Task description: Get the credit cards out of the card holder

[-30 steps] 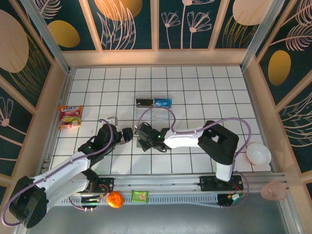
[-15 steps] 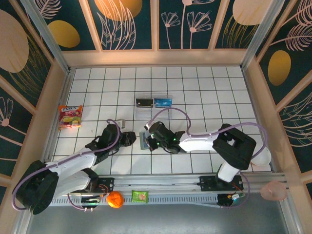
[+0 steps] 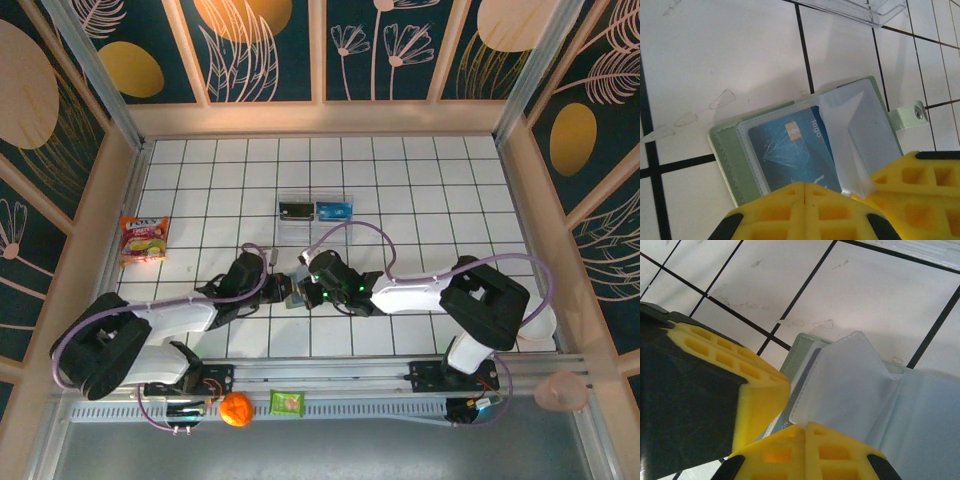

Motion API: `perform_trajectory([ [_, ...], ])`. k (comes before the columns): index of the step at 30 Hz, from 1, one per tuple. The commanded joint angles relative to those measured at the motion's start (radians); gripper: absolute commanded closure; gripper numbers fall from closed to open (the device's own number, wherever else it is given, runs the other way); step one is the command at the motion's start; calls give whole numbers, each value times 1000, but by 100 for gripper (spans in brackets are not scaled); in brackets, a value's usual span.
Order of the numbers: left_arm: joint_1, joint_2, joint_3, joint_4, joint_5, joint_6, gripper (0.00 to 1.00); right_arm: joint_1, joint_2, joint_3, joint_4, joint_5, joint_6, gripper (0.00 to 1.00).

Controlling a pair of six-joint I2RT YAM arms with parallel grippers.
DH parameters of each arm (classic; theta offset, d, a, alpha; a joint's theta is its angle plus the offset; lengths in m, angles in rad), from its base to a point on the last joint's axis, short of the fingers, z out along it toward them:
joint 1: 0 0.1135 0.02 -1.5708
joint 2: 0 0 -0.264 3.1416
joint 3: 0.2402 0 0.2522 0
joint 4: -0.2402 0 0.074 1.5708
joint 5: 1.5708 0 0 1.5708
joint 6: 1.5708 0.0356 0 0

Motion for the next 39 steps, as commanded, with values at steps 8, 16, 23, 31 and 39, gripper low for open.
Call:
perform_trajectory([
  [8, -3, 128, 53, -21, 42, 45, 100, 15, -22, -17, 1, 74, 64, 100],
  [16, -3, 146, 56, -41, 20, 69, 100, 31, -99, -31, -136, 313, 188, 65],
  [23, -8, 123, 117, -73, 48, 77, 100, 38, -236, -103, -81, 340, 188, 51],
  [31, -74, 172, 225, -97, 122, 60, 98, 13, -326, -143, -128, 411, 218, 51],
  [39, -181, 375, 375, -112, 220, 76, 93, -38, -420, -190, -173, 410, 236, 53],
])
